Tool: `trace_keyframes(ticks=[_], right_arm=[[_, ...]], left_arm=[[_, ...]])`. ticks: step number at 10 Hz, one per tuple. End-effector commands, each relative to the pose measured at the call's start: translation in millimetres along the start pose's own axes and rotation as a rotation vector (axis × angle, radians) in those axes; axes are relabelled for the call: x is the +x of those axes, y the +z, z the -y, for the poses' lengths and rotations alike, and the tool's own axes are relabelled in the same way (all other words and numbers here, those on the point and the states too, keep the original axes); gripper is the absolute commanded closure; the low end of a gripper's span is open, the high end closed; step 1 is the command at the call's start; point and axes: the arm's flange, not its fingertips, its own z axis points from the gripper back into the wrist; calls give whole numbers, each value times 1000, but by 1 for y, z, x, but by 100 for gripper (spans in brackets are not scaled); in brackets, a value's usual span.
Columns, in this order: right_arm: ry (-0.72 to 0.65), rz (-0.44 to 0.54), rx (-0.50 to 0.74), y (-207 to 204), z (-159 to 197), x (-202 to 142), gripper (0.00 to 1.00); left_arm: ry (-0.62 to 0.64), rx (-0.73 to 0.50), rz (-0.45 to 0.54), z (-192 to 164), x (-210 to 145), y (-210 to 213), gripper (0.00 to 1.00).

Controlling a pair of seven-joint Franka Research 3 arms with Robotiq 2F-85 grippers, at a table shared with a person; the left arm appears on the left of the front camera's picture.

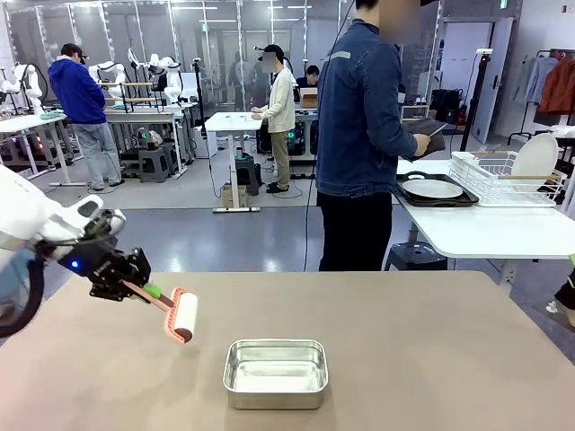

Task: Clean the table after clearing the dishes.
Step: When the right (or left) Handle tray is removed, use the right hand (or left hand) to clean the right (or left) side of the table with the Lint Roller.

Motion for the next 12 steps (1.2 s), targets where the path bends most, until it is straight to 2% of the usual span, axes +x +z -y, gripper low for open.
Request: trace_keyframes(ticks=[1,3,6,10,12], right_arm=[[-23,-6,-14,0,-5,-1,0],[-23,-6,-14,0,-5,-1,0],[-23,-6,-14,0,-5,-1,0],[-23,-6,-14,0,-5,-1,0],[-23,-6,-14,0,-5,-1,0]], left_arm=[[-22,-51,-34,-9,12,-42,79],[-36,-119,-54,-28,14,-67,79],[8,-129,-98,-70,10,-89,79],[-39,-232,-153,-138,9,-61,79],[-80,-210,-183,-167,10,-41,79]])
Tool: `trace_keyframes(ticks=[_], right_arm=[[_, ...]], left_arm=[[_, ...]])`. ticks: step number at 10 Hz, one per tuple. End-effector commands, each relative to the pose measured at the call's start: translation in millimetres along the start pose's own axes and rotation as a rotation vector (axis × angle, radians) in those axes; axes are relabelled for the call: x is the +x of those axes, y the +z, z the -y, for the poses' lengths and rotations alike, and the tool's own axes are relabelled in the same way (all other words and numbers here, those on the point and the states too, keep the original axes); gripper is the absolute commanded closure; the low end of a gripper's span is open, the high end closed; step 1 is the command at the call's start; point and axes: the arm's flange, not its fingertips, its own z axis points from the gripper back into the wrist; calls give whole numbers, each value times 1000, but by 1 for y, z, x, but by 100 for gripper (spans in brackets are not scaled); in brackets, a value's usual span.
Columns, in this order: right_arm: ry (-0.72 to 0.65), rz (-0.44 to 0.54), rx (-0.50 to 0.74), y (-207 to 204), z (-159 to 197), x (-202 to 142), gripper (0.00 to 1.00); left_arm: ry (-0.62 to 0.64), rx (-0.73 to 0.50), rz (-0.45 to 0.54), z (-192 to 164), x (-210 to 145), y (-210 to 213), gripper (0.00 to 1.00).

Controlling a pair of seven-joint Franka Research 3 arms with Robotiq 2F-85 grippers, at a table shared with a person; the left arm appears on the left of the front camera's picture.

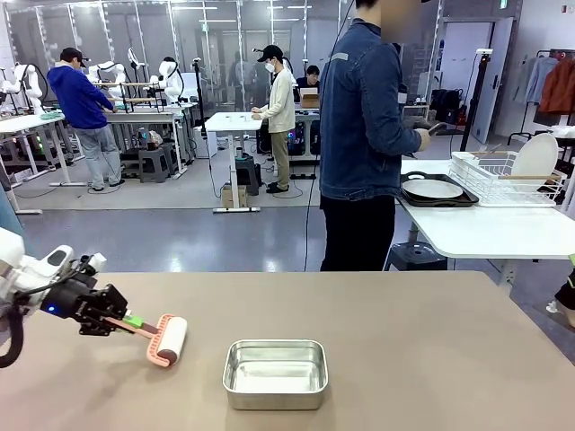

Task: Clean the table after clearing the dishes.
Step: When the right (or left) Handle tray is removed, use the right hand (or left hand) to clean the right (or left) side of the table with the Lint Roller.

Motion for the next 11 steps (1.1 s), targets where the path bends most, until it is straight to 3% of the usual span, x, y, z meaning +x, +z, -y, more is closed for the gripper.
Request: trace_keyframes(ticks=[1,4,8,11], right_arm=[[-23,-6,-14,0,-6,-1,0],[-23,-6,-14,0,-6,-1,0],[-23,-6,-14,0,-6,-1,0],[-23,-6,-14,0,-6,-1,0]], left_arm=[[-76,105,-109,-33,-10,10,79],[-31,110,-104,-48,-19,64,79],[102,345,-14,-73,-33,113,79],[110,499,-30,-76,-39,126,79]])
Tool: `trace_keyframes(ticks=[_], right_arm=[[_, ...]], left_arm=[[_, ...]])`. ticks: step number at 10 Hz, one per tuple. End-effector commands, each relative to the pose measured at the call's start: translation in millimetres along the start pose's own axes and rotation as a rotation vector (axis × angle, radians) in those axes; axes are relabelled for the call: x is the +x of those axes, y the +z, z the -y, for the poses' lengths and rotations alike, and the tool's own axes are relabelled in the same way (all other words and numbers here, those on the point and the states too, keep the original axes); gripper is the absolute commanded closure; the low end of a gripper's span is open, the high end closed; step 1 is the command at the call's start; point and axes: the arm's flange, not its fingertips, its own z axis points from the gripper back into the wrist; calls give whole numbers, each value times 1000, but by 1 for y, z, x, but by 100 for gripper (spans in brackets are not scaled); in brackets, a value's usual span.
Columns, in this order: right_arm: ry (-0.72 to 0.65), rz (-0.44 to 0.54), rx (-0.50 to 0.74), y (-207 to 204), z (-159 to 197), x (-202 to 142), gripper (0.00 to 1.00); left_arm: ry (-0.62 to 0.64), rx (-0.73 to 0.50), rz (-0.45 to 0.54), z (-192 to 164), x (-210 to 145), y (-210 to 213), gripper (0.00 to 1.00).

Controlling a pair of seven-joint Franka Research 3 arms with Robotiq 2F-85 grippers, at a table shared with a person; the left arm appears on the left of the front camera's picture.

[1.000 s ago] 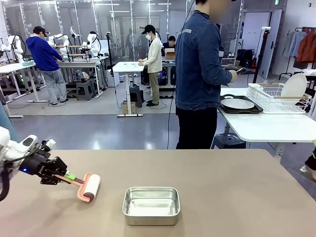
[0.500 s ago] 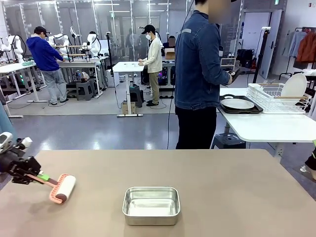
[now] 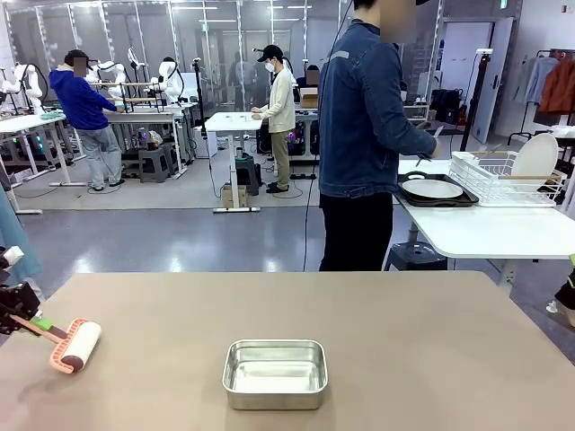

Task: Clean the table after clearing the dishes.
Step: When the right (or left) Handle tray is removed, use the right hand (or left hand) to clean the right (or left) side of the table with the Lint Roller.

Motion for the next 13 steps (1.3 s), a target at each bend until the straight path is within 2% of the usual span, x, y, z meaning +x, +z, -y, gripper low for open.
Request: trace_keyframes(ticks=[1,3,4,6,10,13], right_arm=[[-22,-6,-14,0,-6,-1,0],[-22,-6,-14,0,-6,-1,0],[-22,-6,-14,0,-6,-1,0],[-22,-6,-14,0,-6,-1,0],[-22,-6,-14,0,-6,-1,0],[-22,-6,-14,0,-6,-1,0]], left_arm=[[11,277,-57,-26,-21,-19,79],[54,375,-45,-12,-25,-2,79],[33,455,-75,-1,-31,5,79],[83,508,-20,26,-39,21,79],[25,489,176,105,-89,53,79],[10,440,324,136,-130,77,79]])
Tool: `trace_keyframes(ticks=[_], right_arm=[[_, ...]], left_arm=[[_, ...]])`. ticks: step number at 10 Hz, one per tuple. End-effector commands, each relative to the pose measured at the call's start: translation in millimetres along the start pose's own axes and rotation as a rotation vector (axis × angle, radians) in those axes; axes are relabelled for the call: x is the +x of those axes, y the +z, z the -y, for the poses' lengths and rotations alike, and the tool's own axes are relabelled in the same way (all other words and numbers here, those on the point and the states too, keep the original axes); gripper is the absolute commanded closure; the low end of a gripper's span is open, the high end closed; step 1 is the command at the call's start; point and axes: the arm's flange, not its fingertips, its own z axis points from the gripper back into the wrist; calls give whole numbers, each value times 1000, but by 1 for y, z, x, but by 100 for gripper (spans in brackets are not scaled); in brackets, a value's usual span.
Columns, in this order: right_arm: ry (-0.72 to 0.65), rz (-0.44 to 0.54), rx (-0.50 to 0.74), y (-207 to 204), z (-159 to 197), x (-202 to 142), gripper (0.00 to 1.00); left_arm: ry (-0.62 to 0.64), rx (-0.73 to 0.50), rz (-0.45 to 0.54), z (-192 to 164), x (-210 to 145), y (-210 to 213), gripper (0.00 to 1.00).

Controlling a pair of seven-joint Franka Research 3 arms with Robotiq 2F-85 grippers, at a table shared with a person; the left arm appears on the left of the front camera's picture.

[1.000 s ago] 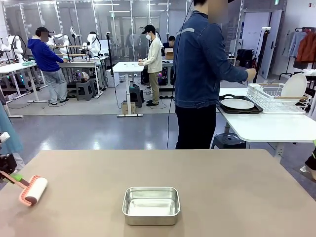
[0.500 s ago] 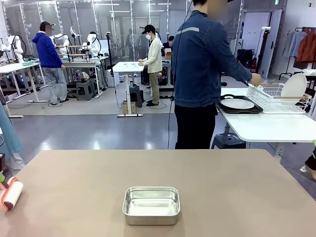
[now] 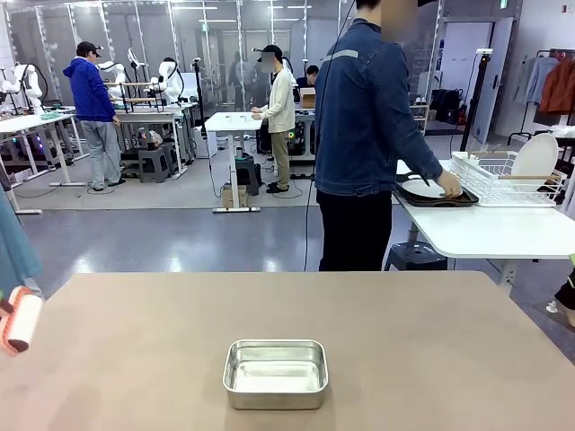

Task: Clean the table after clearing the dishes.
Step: When the right (or left) Handle tray is removed, use the right hand (or left hand) to clean the right (or left) side of the table with the Lint Roller, then place the Lint Roller back on top of the Airtight Container.

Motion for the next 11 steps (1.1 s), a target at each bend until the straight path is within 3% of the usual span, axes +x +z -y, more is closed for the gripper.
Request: trace_keyframes(ticks=[1,11], right_arm=[[-23,-6,-13,-1,-5,-1,0],[-23,-6,-13,-1,-5,-1,0]], left_arm=[[-9,6,-61,-4,0,-25,79],[-9,6,-61,-4,0,-25,79]])
